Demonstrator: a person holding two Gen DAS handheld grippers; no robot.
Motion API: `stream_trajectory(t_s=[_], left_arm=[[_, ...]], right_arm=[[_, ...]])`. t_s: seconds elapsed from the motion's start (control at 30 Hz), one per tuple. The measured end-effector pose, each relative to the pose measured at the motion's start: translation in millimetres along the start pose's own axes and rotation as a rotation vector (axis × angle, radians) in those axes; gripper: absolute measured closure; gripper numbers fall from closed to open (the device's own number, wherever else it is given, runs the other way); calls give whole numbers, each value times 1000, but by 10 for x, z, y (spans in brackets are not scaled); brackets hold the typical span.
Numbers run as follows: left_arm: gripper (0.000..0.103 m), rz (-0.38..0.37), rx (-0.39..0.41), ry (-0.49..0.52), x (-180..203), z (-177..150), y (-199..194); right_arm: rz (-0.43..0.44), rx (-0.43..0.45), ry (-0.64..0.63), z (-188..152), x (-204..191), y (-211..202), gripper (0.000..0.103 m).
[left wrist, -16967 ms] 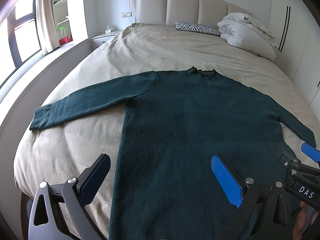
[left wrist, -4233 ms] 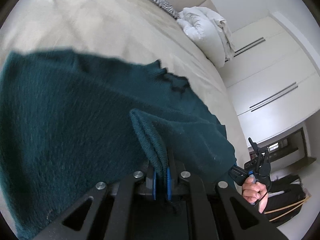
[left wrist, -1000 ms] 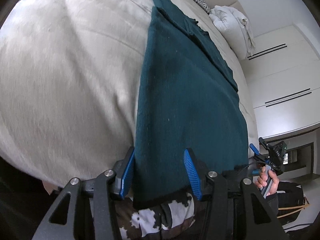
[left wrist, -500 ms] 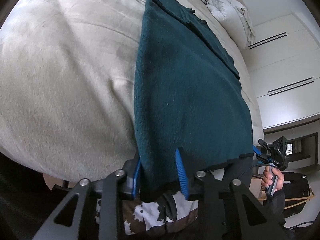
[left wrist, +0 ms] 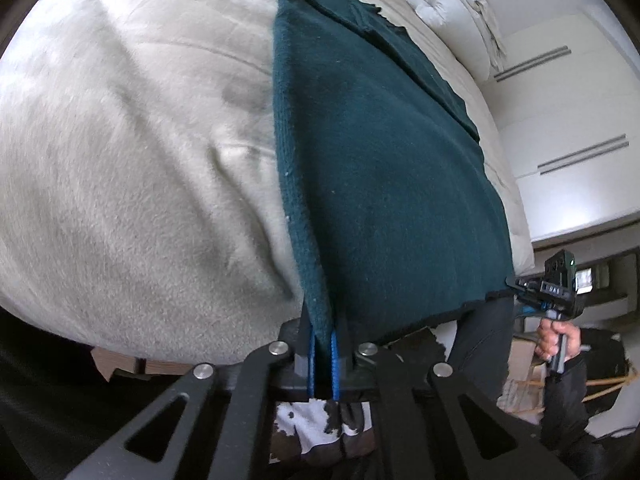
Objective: Fold small clothes
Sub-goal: 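Grasp the sweater hem with both grippers and lift it toward the collar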
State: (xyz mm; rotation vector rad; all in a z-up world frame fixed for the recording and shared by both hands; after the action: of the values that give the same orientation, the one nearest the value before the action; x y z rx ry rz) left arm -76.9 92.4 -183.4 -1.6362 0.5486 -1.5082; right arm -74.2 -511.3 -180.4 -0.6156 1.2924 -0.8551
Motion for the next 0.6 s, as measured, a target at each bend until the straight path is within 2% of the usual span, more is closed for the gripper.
stream_trajectory(t_s=[0.13,0.2,0.33,0.6], left_arm=[[98,4,-3,49,100,-38,-57],[98,-22,3,50,144,-29,-118],[98,-131,29,3,198,45,-303],[98,-401,55,-143,243,249,-652]], right_arm=[[35,43,38,-46,17,-65,96],[54,70,37,-57,-4,-136,97],[82,143,24,21,-109,-327,97],[241,323,55,425,-285,-610,97]])
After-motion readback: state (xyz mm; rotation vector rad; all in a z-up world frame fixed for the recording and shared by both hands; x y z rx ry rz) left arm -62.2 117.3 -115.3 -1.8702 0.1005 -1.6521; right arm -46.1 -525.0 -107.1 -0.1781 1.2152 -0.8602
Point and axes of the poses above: each gripper's, at about its wrist camera, not at the fingertips, and y roughly the way its jaws point, x to its right, z to its top, the point moved 8 cm from there along y, roughly the way its jaws point, and after that the axes turned 15 degrees about -y, right-handed, at the moved point
